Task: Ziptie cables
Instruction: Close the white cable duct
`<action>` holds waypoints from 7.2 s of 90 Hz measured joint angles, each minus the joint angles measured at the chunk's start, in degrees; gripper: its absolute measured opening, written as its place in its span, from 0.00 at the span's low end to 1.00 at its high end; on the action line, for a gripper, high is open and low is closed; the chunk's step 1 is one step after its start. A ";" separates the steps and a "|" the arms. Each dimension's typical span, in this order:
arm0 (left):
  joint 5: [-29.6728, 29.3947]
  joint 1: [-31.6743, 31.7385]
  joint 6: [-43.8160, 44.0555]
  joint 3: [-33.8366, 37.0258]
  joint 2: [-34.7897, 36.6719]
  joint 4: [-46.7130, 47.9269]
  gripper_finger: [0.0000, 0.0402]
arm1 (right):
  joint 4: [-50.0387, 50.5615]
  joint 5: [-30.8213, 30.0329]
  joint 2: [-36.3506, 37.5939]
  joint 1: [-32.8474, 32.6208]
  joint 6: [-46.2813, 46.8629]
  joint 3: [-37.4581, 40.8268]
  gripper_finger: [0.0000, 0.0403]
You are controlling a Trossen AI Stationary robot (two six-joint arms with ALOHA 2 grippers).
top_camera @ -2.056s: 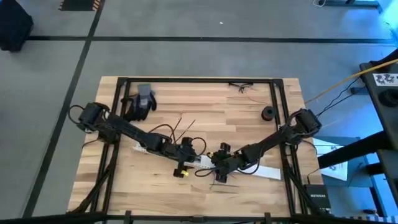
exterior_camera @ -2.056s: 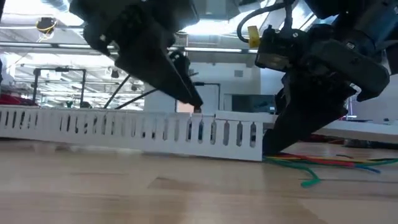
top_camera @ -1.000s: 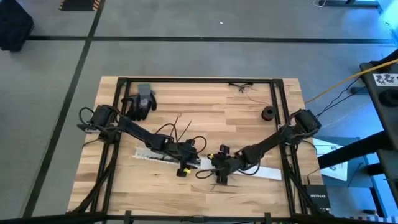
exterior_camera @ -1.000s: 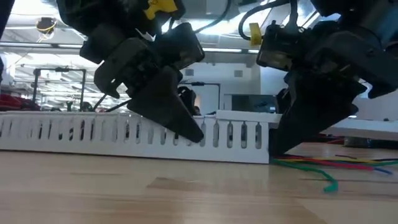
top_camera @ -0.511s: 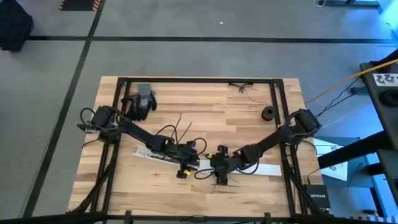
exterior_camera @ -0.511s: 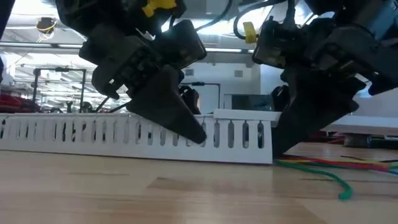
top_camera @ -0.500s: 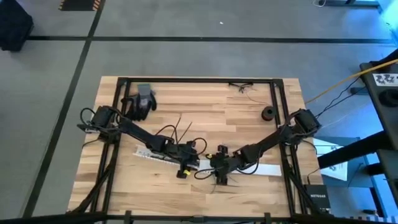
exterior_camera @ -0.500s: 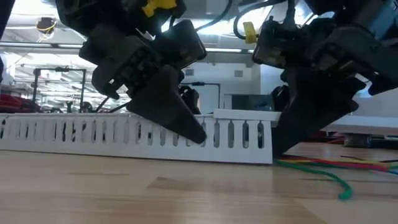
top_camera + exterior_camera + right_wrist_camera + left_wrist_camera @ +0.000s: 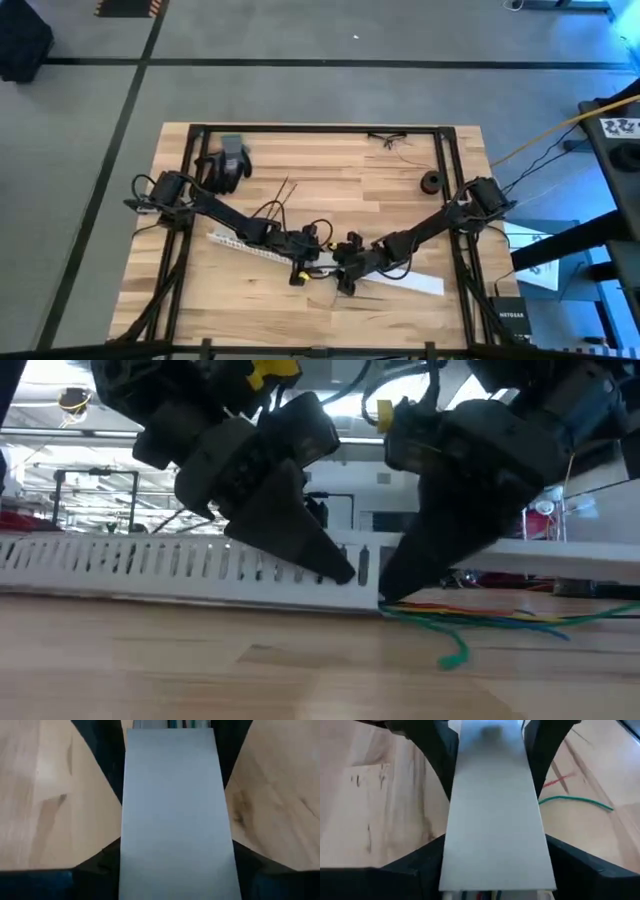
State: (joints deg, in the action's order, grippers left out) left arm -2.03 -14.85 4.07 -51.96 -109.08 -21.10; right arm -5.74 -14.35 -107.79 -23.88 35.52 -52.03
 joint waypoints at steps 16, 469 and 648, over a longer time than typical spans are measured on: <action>0.32 0.00 -1.57 -0.82 3.26 6.41 0.67 | 0.61 0.62 0.04 -0.04 -1.36 0.03 0.54; 1.37 -0.20 -2.36 -3.43 5.14 10.44 0.75 | 9.12 17.08 0.72 3.76 -1.61 -3.70 0.53; -10.47 -7.02 6.19 14.16 9.89 -1.25 0.70 | 9.21 19.11 0.75 3.76 -2.85 -3.46 0.52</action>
State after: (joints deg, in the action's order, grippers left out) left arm -12.50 -21.87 10.26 -37.80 -99.18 -22.35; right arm 3.47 4.75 -107.04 -20.12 32.67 -55.48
